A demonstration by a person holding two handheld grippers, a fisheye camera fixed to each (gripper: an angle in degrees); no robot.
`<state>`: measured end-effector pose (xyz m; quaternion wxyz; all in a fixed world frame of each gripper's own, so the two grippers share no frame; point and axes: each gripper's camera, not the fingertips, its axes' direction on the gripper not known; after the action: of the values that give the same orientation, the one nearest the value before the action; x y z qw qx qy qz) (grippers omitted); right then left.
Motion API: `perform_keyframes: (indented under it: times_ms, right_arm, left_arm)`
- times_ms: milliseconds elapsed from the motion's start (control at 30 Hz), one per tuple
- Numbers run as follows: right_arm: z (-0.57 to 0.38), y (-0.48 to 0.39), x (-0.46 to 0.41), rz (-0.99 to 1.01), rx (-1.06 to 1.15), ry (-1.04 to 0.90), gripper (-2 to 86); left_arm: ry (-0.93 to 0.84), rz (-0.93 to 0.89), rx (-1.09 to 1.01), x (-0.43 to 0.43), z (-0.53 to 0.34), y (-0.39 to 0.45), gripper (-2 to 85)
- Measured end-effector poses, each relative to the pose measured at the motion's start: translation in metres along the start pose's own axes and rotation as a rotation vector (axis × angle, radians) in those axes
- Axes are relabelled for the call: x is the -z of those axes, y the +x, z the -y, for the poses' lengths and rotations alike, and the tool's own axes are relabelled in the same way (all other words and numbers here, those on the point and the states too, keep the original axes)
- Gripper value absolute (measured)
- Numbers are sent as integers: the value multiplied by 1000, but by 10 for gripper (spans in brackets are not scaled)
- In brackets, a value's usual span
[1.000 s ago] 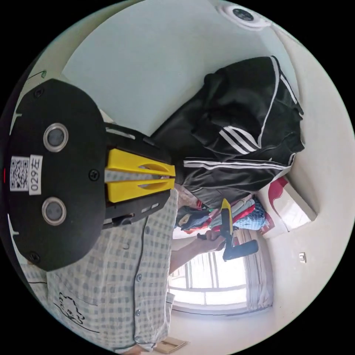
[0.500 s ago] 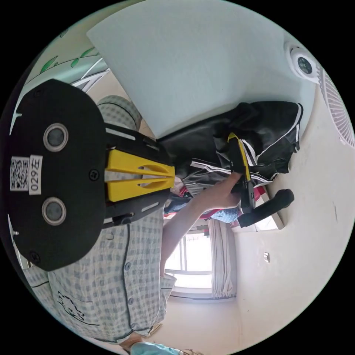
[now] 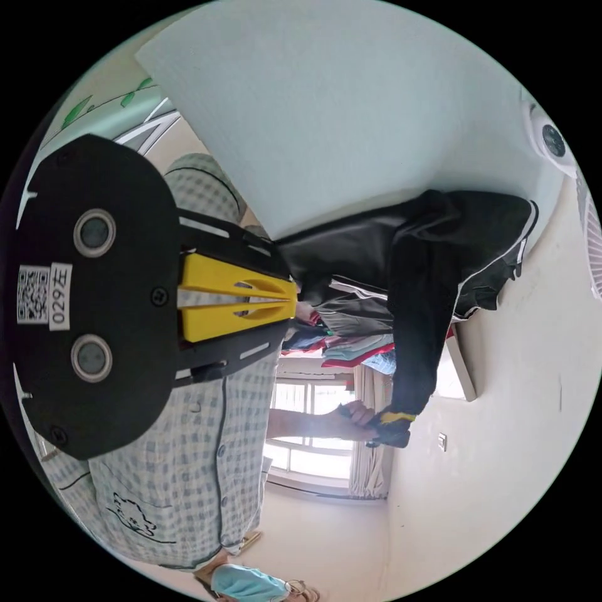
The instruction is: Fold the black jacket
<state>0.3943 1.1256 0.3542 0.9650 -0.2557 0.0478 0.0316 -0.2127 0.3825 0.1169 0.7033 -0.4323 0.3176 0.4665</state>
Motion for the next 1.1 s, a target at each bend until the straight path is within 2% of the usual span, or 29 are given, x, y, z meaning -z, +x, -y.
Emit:
perform_keyframes:
  times_ms: [100, 167, 267, 333, 433, 533, 733, 800, 933, 967, 1100]
  right_arm:
    - [-46, 16, 76, -74, -115, 74, 3]
    - [-94, 48, 119, -201, -309, 119, 7]
    - [-154, 112, 138, -181, -598, 26, 20]
    - [-181, 129, 144, -176, -661, 57, 34]
    - [-200, 132, 149, -163, -657, 159, 68]
    - [-189, 142, 137, -140, -655, 118, 84]
    - [-112, 155, 78, -52, -488, 10, 7]
    - [-85, 159, 53, -118, -480, -71, 1]
    - [-31, 162, -18, -428, -428, -339, -4]
    - [-21, 162, -39, -534, -416, -426, -5]
    - [2, 145, -84, -697, -307, -560, -5]
  left_arm:
    - [-67, 11, -42, -19, 32, 12, -10]
    - [-115, 25, -79, -37, 57, 24, -10]
    - [-170, 69, -101, -58, 87, 36, -10]
    - [-190, 130, -95, -68, 103, 43, -9]
    - [-187, 248, -91, -77, 126, 55, -8]
    - [-192, 375, -89, -88, 149, 64, -3]
    - [-205, 513, -170, -122, 198, 99, -5]
    - [-220, 590, -186, -138, 214, 112, -8]
    - [-324, 790, -185, -185, 243, 126, -9]
    - [-331, 811, -203, -194, 247, 131, -10]
    - [-323, 850, -176, -205, 257, 138, -10]
